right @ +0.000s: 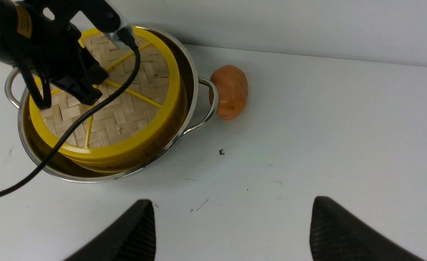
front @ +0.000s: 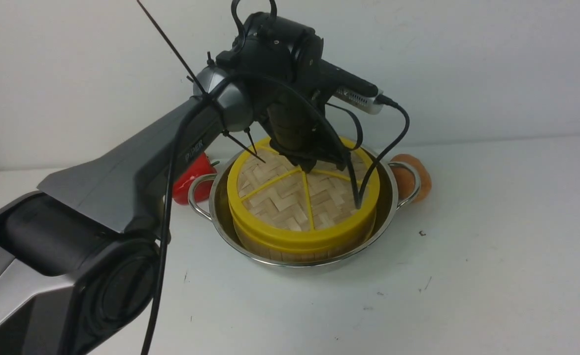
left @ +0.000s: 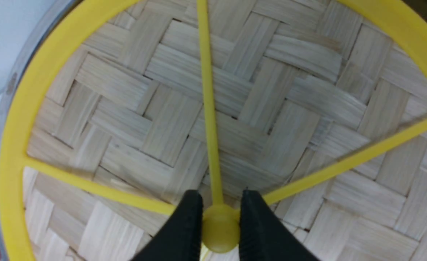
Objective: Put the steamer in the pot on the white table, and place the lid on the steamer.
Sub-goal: 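Place the yellow bamboo steamer lid onto the steamer in the pot with the left gripper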
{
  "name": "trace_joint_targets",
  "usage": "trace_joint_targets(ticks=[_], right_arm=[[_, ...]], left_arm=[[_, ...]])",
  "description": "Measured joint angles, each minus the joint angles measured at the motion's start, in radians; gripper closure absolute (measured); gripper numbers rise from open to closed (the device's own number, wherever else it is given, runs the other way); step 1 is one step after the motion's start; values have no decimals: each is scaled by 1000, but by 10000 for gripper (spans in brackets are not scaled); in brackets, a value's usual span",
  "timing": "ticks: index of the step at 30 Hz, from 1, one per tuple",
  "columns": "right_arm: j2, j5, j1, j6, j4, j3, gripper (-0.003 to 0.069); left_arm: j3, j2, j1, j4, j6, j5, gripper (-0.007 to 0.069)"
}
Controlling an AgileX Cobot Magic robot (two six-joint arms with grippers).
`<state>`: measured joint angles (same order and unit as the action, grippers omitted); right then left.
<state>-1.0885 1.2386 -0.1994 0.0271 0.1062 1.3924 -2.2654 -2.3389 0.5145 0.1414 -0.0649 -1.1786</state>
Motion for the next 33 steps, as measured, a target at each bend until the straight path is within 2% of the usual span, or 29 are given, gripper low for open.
trace_joint_targets(ticks=[12, 33], right_arm=[[0, 0, 0, 0, -3, 0, 118], [0, 0, 0, 0, -4, 0, 118]], left_arm=[[3, 11, 1, 43, 22, -18, 507], [7, 25, -6, -6, -4, -36, 507]])
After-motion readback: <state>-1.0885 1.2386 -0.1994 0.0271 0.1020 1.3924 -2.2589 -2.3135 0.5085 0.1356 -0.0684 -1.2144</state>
